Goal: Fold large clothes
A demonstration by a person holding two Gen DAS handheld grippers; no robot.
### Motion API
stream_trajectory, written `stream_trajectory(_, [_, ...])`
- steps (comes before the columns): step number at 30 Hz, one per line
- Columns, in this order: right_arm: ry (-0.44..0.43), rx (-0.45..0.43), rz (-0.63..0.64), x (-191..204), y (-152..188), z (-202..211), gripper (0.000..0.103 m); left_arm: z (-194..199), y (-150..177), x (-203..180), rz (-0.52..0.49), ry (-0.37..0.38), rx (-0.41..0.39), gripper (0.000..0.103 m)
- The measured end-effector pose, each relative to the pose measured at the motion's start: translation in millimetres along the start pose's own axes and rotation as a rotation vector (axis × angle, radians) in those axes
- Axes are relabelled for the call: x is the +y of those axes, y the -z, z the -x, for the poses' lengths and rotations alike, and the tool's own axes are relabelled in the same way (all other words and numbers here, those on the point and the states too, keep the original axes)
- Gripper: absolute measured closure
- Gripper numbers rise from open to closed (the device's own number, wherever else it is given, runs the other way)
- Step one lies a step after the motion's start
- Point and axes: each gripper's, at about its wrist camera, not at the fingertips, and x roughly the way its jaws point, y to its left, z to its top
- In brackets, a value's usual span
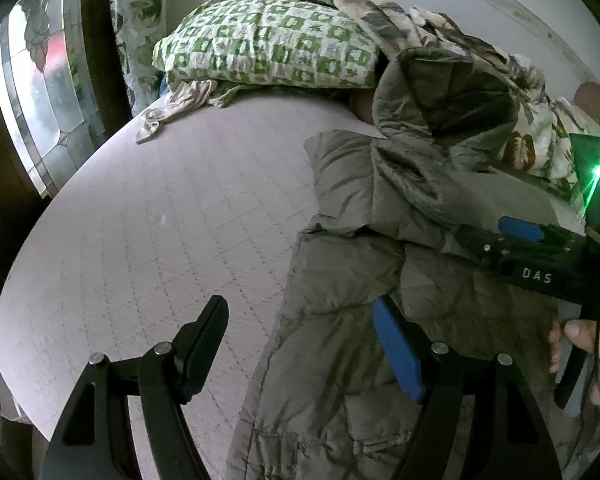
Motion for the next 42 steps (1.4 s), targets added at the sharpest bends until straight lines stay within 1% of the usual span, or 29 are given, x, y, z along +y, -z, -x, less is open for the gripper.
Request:
stream_trajectory(5, [0.013, -0.017, -0.025, -16, 3, 22, 0.017, 7, -5, -11, -0.012, 0.008, -0.012, 0.027])
stream_trajectory(8, [0.042, -0.024, -0.045, -34, 7, 37, 0.017, 9, -10, -21, -0.013, 0.025, -0.013, 0.027])
stream_trajectory(13, [0.102, -0.028, -0.093, -72, 17, 57, 0.017, 9, -24, -46, -0.052, 0.049, -0.017, 0.027])
stream_trajectory(19, [0.164, -0.031, -0.158, -118, 30, 72, 0.017, -5, -41, -81, -0.112, 0.062, -0.003, 0.027])
stream_trajectory(23, [0.198, -0.024, -0.202, -147, 38, 78, 0.017, -23, -55, -98, -0.129, 0.064, 0.023, 0.027])
stream_trajectory(30, [0.242, -0.021, -0.260, -188, 47, 83, 0.017, -65, -80, -113, -0.148, 0.039, 0.061, 0.027])
stream_trajectory(33, [0.254, -0.016, -0.300, -205, 50, 82, 0.017, -88, -87, -115, -0.133, 0.045, 0.103, 0.027])
stream_trajectory(36, [0.252, -0.010, -0.350, -220, 54, 78, 0.017, -112, -94, -121, -0.096, 0.063, 0.145, 0.027])
stream_trajectory(38, [0.259, -0.002, -0.353, -224, 55, 75, 0.017, -120, -95, -125, -0.090, 0.071, 0.136, 0.027])
stream_trajectory(40, [0.266, 0.012, -0.346, -225, 56, 69, 0.017, -122, -93, -127, -0.101, 0.067, 0.112, 0.049])
stream_trajectory(41, [0.269, 0.017, -0.344, -225, 56, 67, 0.017, -122, -92, -128, -0.106, 0.074, 0.109, 0.062])
stream_trajectory(42, [0.270, 0.018, -0.343, -224, 56, 65, 0.017, -120, -91, -127, -0.108, 0.090, 0.104, 0.069])
